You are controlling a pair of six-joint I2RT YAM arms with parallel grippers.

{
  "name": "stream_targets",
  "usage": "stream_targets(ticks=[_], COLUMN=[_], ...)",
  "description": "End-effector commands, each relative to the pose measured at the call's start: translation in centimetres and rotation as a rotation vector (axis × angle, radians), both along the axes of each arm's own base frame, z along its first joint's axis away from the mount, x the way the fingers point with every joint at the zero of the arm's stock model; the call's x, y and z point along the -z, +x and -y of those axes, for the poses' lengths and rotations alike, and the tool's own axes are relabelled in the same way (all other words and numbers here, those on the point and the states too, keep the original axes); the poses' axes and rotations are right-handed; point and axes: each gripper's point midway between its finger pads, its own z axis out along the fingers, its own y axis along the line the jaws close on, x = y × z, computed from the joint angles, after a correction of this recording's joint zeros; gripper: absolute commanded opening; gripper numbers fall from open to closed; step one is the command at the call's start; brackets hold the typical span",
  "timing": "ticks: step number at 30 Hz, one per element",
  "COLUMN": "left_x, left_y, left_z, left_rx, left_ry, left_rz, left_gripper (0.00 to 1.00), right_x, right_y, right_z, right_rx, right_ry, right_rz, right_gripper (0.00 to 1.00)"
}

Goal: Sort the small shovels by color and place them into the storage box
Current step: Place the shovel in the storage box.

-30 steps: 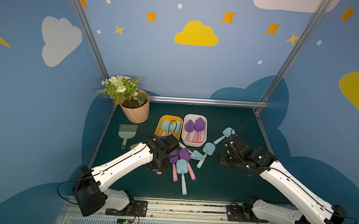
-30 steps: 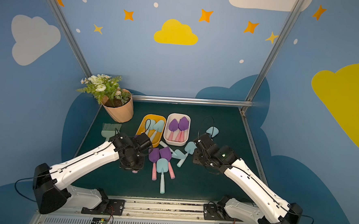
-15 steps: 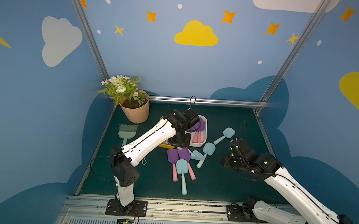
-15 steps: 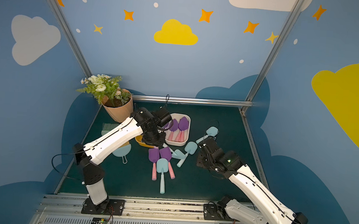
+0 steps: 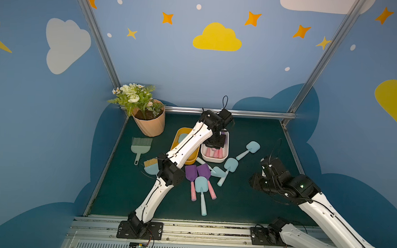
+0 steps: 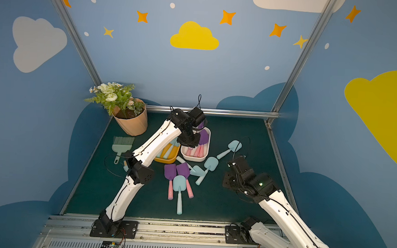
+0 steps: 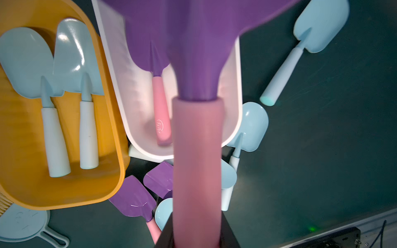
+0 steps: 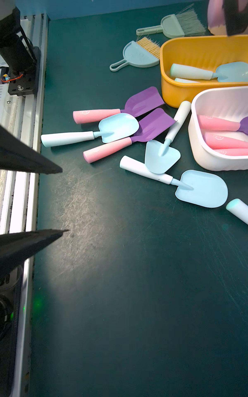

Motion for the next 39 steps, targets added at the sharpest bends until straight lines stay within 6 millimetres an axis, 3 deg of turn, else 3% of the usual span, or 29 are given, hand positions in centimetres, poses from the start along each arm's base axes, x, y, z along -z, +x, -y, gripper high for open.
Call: stream_targets(ticks=[1,9,16,39], left_x=[1.2,6.0,9.2,12.9], left_y=[1.1,3.3,4.0,3.6], left_z=[0.3,1.1,0.8,-0.8], left_rx=[-0.007,-0.032,-0.047,-0.070], left_ry=[-0.023,-0.033,-0.005,0.055], left_rz=[-0.012,-0.060,-0.100,-0.188], left_gripper=[0.03,0.03,0.03,0.03], right_x=[0.8,1.4,1.7,2.5], right_y=[-0.8,-1.1,-1.4,-1.7], right_z=[0.3,0.4,0.6,0.6], right_rx=[-0.022,-0.032,-0.029,-0.022], right_ry=[-0.008,-0.008,0.007,0.009], right_rz=[-0.032,-0.054,-0.061,-0.090], right_gripper=[0.44,0.44,0.44,0.44])
